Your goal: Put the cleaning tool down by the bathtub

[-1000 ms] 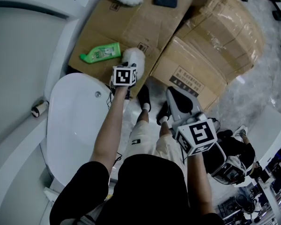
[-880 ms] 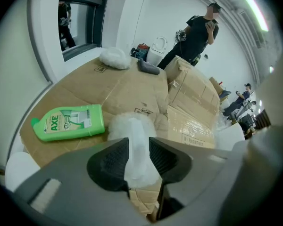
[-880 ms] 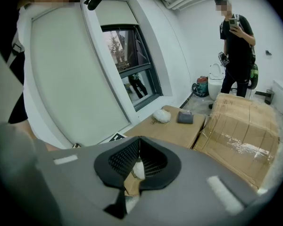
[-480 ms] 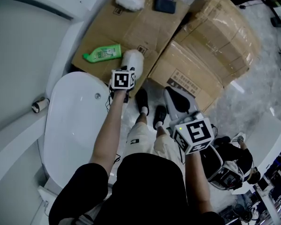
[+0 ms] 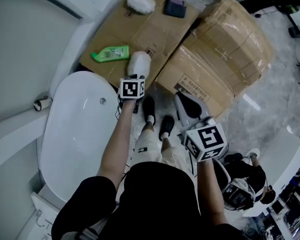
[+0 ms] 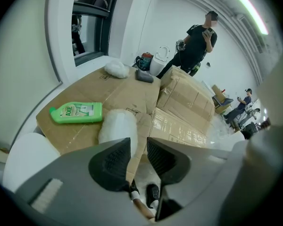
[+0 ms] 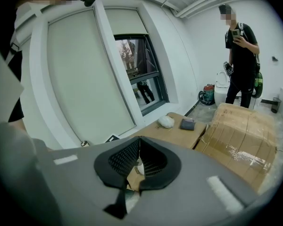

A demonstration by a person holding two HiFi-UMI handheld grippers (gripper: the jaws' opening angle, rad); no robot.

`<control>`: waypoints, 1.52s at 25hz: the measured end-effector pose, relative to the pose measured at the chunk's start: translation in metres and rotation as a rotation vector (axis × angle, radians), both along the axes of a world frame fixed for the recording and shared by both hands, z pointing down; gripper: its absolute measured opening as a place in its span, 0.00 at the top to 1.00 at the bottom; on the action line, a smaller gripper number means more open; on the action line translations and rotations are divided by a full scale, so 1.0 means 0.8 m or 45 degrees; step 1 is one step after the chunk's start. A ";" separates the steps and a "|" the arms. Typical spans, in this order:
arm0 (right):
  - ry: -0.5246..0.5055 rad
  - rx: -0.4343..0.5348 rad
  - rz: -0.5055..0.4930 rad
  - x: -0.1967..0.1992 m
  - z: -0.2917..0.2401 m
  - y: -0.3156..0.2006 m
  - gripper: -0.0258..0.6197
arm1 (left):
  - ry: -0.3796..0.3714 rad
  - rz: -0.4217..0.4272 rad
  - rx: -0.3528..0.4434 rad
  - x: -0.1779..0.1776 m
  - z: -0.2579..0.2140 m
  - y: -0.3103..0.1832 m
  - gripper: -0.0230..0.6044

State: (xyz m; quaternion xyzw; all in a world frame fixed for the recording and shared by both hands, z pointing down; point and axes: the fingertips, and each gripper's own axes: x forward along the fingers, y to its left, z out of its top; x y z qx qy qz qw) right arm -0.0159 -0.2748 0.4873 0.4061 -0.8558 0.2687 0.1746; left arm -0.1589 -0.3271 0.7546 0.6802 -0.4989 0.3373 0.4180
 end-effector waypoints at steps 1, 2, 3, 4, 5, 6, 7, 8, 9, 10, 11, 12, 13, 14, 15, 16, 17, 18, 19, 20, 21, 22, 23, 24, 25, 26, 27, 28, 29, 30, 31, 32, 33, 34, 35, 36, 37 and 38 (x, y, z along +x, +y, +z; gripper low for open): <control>-0.002 0.003 -0.002 0.004 -0.004 0.006 0.95 | 0.001 -0.002 0.002 0.005 -0.004 0.007 0.79; -0.003 0.008 -0.006 0.008 -0.007 0.011 0.95 | 0.003 -0.004 0.007 0.010 -0.009 0.013 0.79; -0.005 0.016 -0.011 0.011 -0.010 0.016 0.95 | 0.004 -0.008 0.014 0.014 -0.015 0.018 0.80; -0.009 0.024 -0.017 0.015 -0.013 0.021 0.95 | 0.004 -0.016 0.021 0.018 -0.020 0.024 0.80; -0.014 0.032 -0.022 0.019 -0.015 0.026 0.95 | 0.004 -0.024 0.026 0.022 -0.026 0.030 0.81; -0.019 0.038 -0.025 0.023 -0.018 0.032 0.95 | 0.004 -0.030 0.029 0.027 -0.032 0.037 0.82; -0.024 0.044 -0.026 0.028 -0.021 0.038 0.95 | 0.005 -0.033 0.032 0.033 -0.038 0.045 0.82; -0.027 0.050 -0.027 0.033 -0.025 0.044 0.95 | 0.006 -0.033 0.035 0.039 -0.044 0.053 0.82; -0.030 0.056 -0.029 0.037 -0.029 0.049 0.95 | 0.007 -0.031 0.041 0.045 -0.050 0.060 0.83; -0.033 0.063 -0.030 0.041 -0.033 0.055 0.95 | 0.006 -0.027 0.048 0.050 -0.057 0.067 0.84; -0.037 0.071 -0.033 0.045 -0.036 0.059 0.95 | 0.006 -0.024 0.056 0.055 -0.064 0.072 0.84; -0.041 0.078 -0.035 0.048 -0.039 0.064 0.95 | 0.006 -0.019 0.066 0.060 -0.071 0.078 0.84; -0.044 0.085 -0.038 0.052 -0.043 0.069 0.95 | 0.007 -0.015 0.078 0.065 -0.079 0.082 0.85; -0.047 0.092 -0.040 0.056 -0.046 0.073 0.95 | 0.008 -0.011 0.092 0.070 -0.087 0.086 0.85; -0.049 0.099 -0.040 0.060 -0.050 0.076 0.95 | 0.008 -0.007 0.106 0.075 -0.096 0.090 0.86; -0.051 0.108 -0.037 0.065 -0.054 0.079 0.95 | 0.010 -0.005 0.120 0.080 -0.104 0.093 0.87; -0.054 0.117 -0.033 0.071 -0.058 0.082 0.95 | 0.011 -0.004 0.135 0.084 -0.112 0.097 0.88; -0.056 0.127 -0.029 0.076 -0.062 0.084 0.95 | 0.014 -0.004 0.149 0.089 -0.121 0.100 0.88; -0.058 0.136 -0.025 0.082 -0.066 0.087 0.95 | 0.016 -0.006 0.163 0.093 -0.129 0.103 0.88; -0.062 0.145 -0.021 0.087 -0.070 0.090 0.95 | 0.016 -0.007 0.177 0.097 -0.137 0.106 0.89; -0.066 0.154 -0.017 0.092 -0.073 0.092 0.95 | 0.016 -0.008 0.192 0.101 -0.146 0.108 0.89; -0.069 0.163 -0.014 0.097 -0.077 0.093 0.95 | 0.015 -0.008 0.210 0.105 -0.155 0.110 0.89; -0.069 0.172 -0.014 0.102 -0.080 0.094 0.95 | 0.015 -0.007 0.230 0.110 -0.165 0.111 0.89; -0.068 0.182 -0.014 0.106 -0.083 0.095 0.95 | 0.017 -0.006 0.253 0.115 -0.175 0.111 0.90; -0.068 0.192 -0.015 0.110 -0.086 0.095 0.95 | 0.020 -0.004 0.277 0.121 -0.186 0.112 0.90; -0.068 0.202 -0.016 0.113 -0.089 0.095 0.95 | 0.024 -0.003 0.300 0.126 -0.196 0.113 0.90; -0.070 0.213 -0.016 0.116 -0.093 0.096 0.95 | 0.030 -0.002 0.321 0.131 -0.206 0.114 0.91; -0.073 0.224 -0.015 0.118 -0.098 0.096 0.95 | 0.038 0.000 0.340 0.136 -0.216 0.116 0.91; -0.076 0.234 -0.015 0.120 -0.102 0.097 0.95 | 0.047 0.002 0.359 0.141 -0.227 0.117 0.91; -0.079 0.244 -0.014 0.121 -0.107 0.097 0.95 | 0.057 0.006 0.379 0.145 -0.239 0.118 0.92; -0.082 0.255 -0.014 0.122 -0.112 0.097 0.95 | 0.066 0.012 0.402 0.150 -0.251 0.119 0.92; -0.084 0.268 -0.013 0.123 -0.118 0.097 0.95 | 0.075 0.021 0.426 0.154 -0.264 0.119 0.92; -0.086 0.280 -0.013 0.123 -0.124 0.098 0.95 | 0.081 0.032 0.451 0.157 -0.276 0.119 0.92; -0.087 0.292 -0.014 0.124 -0.129 0.099 0.95 | 0.087 0.042 0.475 0.160 -0.288 0.120 0.92; -0.087 0.301 -0.017 0.124 -0.133 0.100 0.95 | 0.092 0.049 0.497 0.163 -0.300 0.121 0.92; -0.087 0.309 -0.019 0.123 -0.137 0.101 0.95 | 0.098 0.053 0.517 0.164 -0.311 0.123 0.92; -0.088 0.318 -0.020 0.124 -0.141 0.102 0.95 | 0.105 0.053 0.538 0.165 -0.322 0.124 0.93; -0.090 0.328 -0.020 0.124 -0.146 0.102 0.95 | 0.113 0.052 0.560 0.166 -0.334 0.124 0.93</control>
